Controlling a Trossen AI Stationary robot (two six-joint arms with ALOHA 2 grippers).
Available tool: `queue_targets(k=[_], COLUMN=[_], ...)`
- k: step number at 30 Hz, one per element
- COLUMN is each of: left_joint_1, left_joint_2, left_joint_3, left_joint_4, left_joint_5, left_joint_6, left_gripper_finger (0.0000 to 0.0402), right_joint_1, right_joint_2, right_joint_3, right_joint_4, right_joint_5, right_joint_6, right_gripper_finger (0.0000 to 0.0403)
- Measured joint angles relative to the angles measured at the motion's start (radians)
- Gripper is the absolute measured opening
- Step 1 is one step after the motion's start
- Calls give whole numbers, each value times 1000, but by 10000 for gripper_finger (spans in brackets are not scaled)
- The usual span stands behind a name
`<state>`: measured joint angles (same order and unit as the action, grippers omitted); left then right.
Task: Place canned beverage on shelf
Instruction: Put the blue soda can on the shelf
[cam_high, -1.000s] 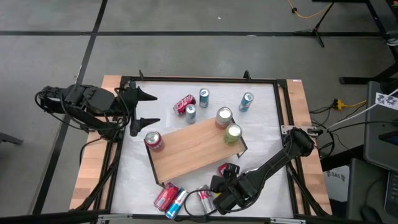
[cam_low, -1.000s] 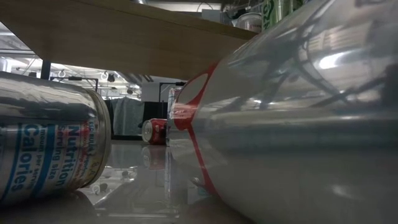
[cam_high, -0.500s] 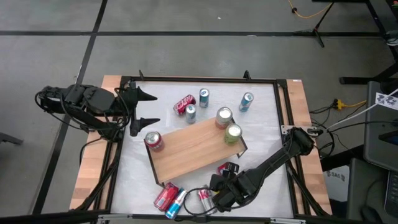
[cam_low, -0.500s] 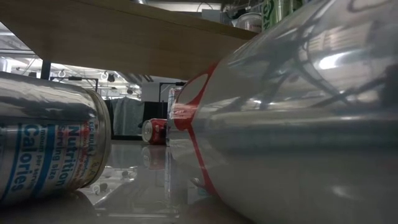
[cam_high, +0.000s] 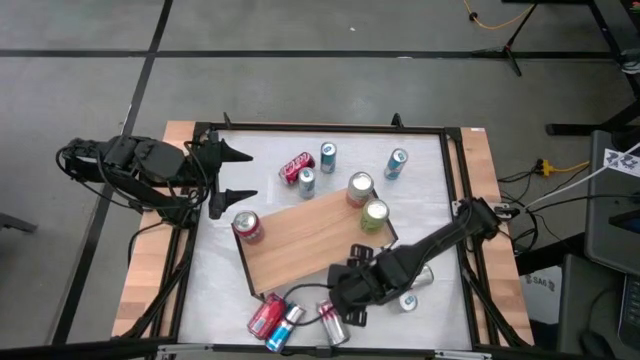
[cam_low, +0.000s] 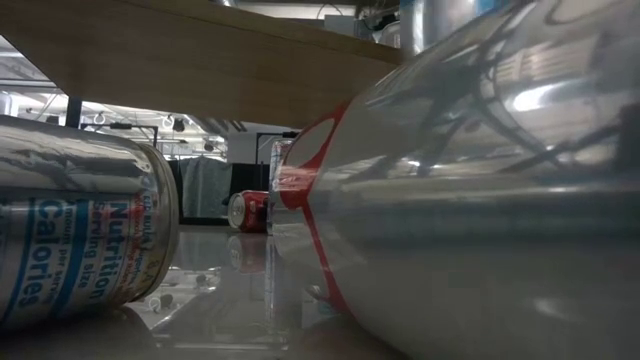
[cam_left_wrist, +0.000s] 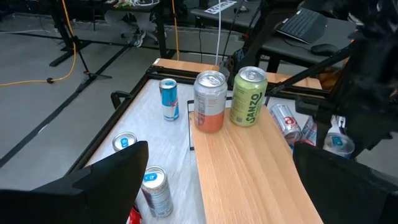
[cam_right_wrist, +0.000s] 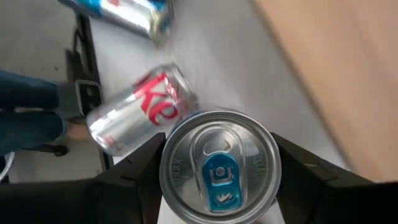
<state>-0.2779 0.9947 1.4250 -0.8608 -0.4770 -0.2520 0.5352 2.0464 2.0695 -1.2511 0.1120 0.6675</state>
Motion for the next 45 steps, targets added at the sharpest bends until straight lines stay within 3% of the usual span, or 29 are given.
queue_targets(k=[11, 18, 26, 38, 45], left_joint_1=[0, 1, 1, 1, 1], left_joint_2=[0, 0, 0, 0, 0], left_joint_3=[-9, -50, -109, -122, -122], left_joint_4=[0, 2, 25, 131, 138], left_joint_5=[0, 0, -2, -42, -65], left_joint_6=[0, -1, -3, -3, -3], left_gripper_finger=[395, 395, 395, 395, 395], right_joint_1=[-31, -113, -255, -470, -541], right_joint_2=[-1, -66, -106, -125, -125], right_joint_3=[285, 271, 271, 271, 271], right_joint_4=[-55, -39, -83, -240, -250], right_joint_5=[-1, -41, -151, -157, -164], right_joint_6=[-164, -294, -596, -1046, -1170], right_gripper_finger=[226, 227, 227, 227, 227])
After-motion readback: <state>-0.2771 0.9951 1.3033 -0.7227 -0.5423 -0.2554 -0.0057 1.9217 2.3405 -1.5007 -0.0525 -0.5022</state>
